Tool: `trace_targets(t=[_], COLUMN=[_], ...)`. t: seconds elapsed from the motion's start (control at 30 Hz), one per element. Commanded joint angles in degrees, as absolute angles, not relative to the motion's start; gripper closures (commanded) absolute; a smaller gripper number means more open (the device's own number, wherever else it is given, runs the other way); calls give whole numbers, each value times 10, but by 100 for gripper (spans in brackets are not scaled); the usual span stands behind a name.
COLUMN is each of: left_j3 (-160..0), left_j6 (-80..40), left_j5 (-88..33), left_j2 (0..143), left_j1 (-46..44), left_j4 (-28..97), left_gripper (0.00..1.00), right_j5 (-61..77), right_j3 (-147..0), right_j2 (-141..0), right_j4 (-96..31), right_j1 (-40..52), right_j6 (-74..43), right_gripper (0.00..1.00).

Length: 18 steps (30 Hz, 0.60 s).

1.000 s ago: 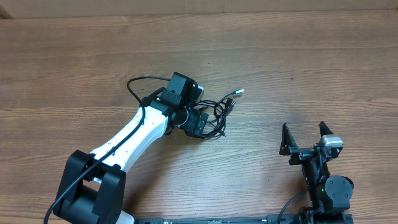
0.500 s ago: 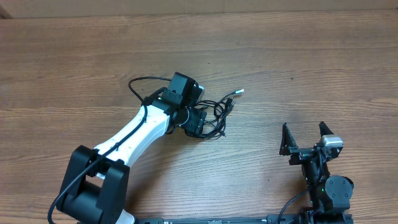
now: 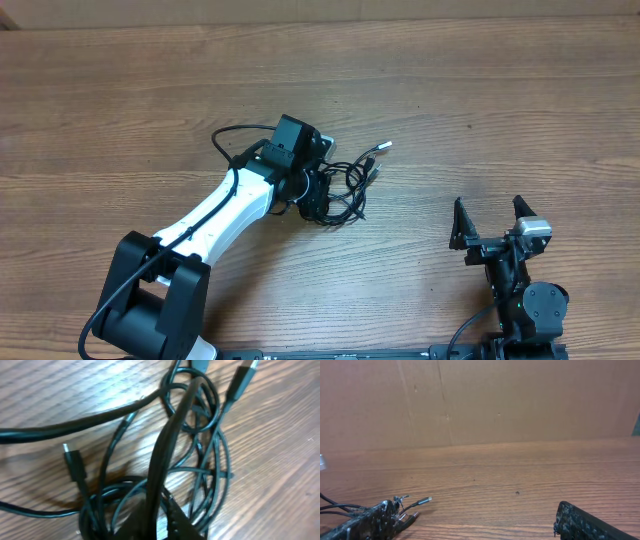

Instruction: Untangle cables

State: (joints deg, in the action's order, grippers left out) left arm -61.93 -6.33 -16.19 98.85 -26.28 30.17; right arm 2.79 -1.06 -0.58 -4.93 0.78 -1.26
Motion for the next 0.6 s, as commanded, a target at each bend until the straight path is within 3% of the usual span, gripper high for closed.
trace_targets(t=[0.0, 0.57], left_j3=[-637, -833], left_j6=[-69, 20], left_j5=[-230, -249], left_j2=[992, 939], left_j1=[-266, -266], left_j4=[304, 534], left_gripper=[93, 96], right_j5=[31, 31], right_j3=[-4, -4], right_j2=[-2, -2], right_j4=[-46, -46], right_j1=[5, 5], right_j6=[-8, -8], right_gripper=[0, 0])
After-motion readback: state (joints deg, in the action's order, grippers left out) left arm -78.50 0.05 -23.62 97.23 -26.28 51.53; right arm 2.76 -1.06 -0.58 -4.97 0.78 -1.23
